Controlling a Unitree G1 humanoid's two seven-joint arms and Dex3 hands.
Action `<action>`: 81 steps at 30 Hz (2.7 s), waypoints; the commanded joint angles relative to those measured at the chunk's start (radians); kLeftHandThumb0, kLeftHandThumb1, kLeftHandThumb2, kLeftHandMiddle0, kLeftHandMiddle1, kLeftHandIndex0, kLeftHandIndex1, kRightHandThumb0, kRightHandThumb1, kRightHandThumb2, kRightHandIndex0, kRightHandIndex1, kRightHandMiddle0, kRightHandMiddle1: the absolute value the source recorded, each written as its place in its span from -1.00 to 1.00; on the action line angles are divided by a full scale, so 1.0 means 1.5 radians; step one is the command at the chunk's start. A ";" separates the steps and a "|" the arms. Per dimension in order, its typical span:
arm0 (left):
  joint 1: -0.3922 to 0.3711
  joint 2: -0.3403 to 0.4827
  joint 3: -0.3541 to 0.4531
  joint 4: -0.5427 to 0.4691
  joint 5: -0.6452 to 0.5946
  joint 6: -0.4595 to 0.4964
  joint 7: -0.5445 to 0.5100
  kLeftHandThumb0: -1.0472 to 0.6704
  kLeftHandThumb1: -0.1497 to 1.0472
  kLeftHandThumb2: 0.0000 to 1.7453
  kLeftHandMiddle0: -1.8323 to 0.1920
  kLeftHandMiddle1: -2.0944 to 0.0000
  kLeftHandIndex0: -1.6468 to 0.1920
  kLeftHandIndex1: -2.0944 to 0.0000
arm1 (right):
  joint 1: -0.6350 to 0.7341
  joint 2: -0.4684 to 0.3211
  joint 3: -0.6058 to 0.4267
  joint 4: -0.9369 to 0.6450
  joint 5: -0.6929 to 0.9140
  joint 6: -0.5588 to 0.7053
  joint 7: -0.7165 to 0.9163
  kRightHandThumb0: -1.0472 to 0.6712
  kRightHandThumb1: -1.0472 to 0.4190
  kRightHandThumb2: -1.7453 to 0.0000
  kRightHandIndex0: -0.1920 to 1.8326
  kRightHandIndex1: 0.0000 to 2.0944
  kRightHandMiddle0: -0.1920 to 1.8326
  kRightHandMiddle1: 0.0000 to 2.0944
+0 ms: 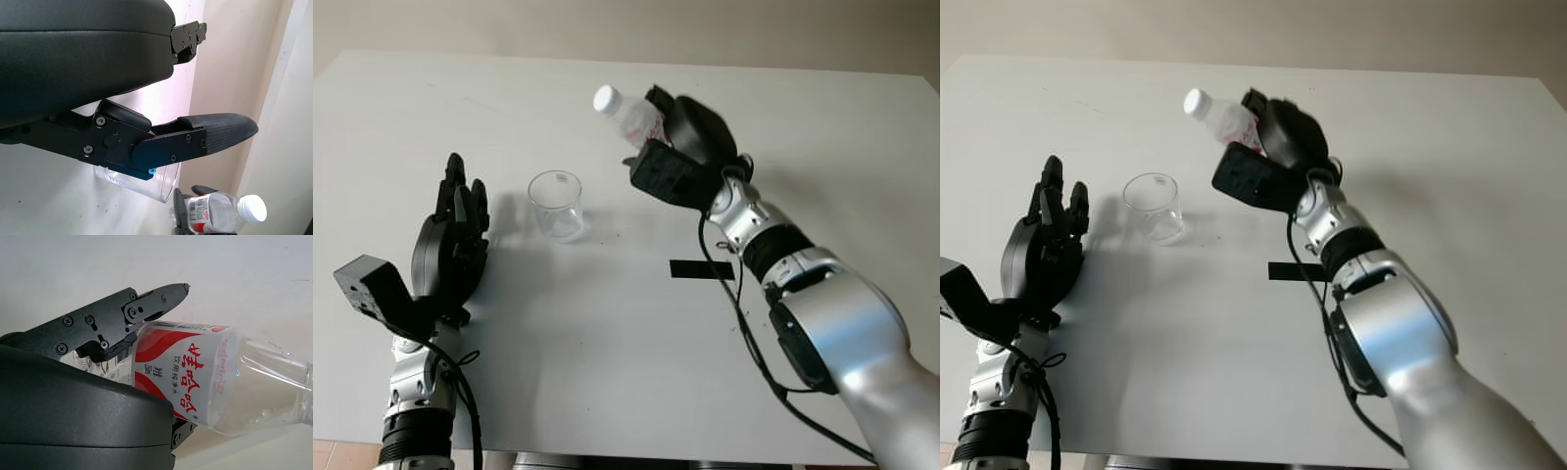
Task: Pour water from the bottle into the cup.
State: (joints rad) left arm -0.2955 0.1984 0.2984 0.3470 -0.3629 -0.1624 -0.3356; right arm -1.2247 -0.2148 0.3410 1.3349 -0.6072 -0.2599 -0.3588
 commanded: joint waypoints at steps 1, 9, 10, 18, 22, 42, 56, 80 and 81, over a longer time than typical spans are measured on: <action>0.011 -0.007 0.001 0.013 0.000 -0.001 0.002 -0.76 1.00 -0.31 1.00 0.97 1.00 1.00 | -0.024 -0.015 0.022 -0.005 -0.022 -0.007 -0.018 0.01 -1.00 0.80 0.11 1.00 -0.23 1.00; 0.007 -0.014 -0.001 0.018 0.001 -0.005 0.008 -0.77 1.00 -0.31 1.00 0.98 1.00 1.00 | -0.040 -0.026 0.077 -0.002 -0.074 -0.004 -0.047 0.02 -1.00 0.79 0.09 1.00 -0.39 1.00; 0.006 -0.014 -0.001 0.020 0.002 -0.007 0.008 -0.77 1.00 -0.30 1.00 0.98 1.00 1.00 | -0.042 -0.026 0.084 -0.001 -0.080 -0.004 -0.048 0.03 -1.00 0.78 0.09 1.00 -0.40 1.00; 0.002 -0.017 -0.003 0.035 0.006 -0.023 0.008 -0.77 1.00 -0.28 1.00 0.98 1.00 1.00 | -0.069 -0.016 0.154 0.004 -0.148 0.020 -0.062 -0.04 -1.00 0.73 0.08 1.00 -0.50 1.00; 0.003 -0.018 -0.004 0.038 0.006 -0.027 0.007 -0.77 1.00 -0.28 1.00 0.99 1.00 1.00 | -0.083 -0.006 0.171 0.004 -0.157 0.029 -0.065 -0.13 -1.00 0.86 0.05 1.00 -0.69 0.75; 0.008 -0.023 -0.008 0.037 0.006 -0.028 0.009 -0.78 1.00 -0.28 1.00 1.00 1.00 1.00 | -0.120 0.024 0.264 0.010 -0.236 0.081 -0.090 -0.19 -0.93 0.94 0.10 1.00 -0.59 0.74; 0.007 -0.026 -0.005 0.041 0.004 -0.029 0.006 -0.78 1.00 -0.29 1.00 1.00 1.00 1.00 | -0.128 0.005 0.317 0.014 -0.282 0.068 -0.146 -0.16 -0.95 0.94 0.27 1.00 -0.46 1.00; 0.010 -0.028 -0.006 0.036 0.001 -0.028 0.004 -0.77 1.00 -0.29 1.00 1.00 1.00 1.00 | -0.089 0.012 0.085 0.000 -0.022 -0.021 -0.067 0.02 -1.00 0.72 0.29 1.00 -0.36 1.00; 0.011 -0.028 -0.006 0.035 0.001 -0.028 0.003 -0.77 1.00 -0.29 1.00 1.00 1.00 1.00 | -0.086 0.013 0.066 -0.002 0.000 -0.024 -0.053 0.03 -0.98 0.71 0.32 1.00 -0.26 1.00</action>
State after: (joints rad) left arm -0.3155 0.1751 0.2938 0.3809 -0.3574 -0.2102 -0.3254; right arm -1.3666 -0.1993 0.4827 1.3515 -0.6435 -0.2859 -0.4545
